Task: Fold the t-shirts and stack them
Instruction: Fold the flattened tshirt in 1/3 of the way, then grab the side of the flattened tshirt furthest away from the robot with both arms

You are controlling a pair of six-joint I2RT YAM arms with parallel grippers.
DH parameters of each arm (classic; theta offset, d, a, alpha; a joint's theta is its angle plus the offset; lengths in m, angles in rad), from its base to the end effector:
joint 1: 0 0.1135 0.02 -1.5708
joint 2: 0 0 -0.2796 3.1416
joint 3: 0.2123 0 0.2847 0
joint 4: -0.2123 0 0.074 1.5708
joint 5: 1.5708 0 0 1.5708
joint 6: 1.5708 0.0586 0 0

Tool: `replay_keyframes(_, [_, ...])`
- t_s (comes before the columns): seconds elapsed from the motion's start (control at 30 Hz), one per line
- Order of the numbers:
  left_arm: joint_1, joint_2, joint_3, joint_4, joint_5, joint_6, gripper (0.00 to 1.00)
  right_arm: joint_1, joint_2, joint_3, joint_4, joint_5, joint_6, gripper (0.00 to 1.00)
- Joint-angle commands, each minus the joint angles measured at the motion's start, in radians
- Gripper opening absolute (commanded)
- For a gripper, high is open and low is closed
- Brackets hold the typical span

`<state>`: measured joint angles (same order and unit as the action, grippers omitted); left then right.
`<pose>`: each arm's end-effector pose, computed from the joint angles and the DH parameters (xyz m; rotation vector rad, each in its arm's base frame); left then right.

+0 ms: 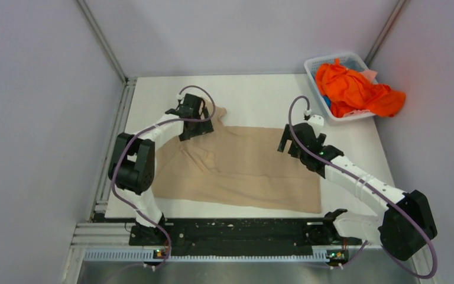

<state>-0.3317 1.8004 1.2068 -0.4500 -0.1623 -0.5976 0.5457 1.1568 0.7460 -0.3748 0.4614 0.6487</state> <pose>0.3947 -0.1259 0.1659 -0.4007 2.5664 -0.1253 0.2495 0.1210 0.2239 0.3340 2.2332 0.0868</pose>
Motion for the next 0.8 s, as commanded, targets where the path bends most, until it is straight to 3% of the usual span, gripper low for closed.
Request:
replay_keyframes(0.0, [-0.001,-0.065,0.11,0.027,0.016,0.077,0.99,-0.026,-0.008,-0.003,0.014,0.041,-0.016,0.99])
replay_keyframes(0.1, [0.011,-0.043,0.209,0.033,-0.049,0.112,0.99,-0.037,-0.011,-0.01,0.015,0.05,-0.018,0.99])
replay_keyframes(0.23, [0.047,0.129,0.405,0.009,-0.088,0.142,0.99,-0.048,-0.007,-0.01,0.015,0.066,-0.027,0.99])
replay_keyframes(0.47, [0.087,0.436,0.758,0.01,-0.012,0.198,0.99,-0.061,0.015,-0.01,0.02,0.067,-0.036,0.99])
replay_keyframes(0.77, [0.089,0.68,1.021,0.078,-0.071,0.204,0.87,-0.064,0.031,-0.024,0.025,0.052,-0.04,0.98])
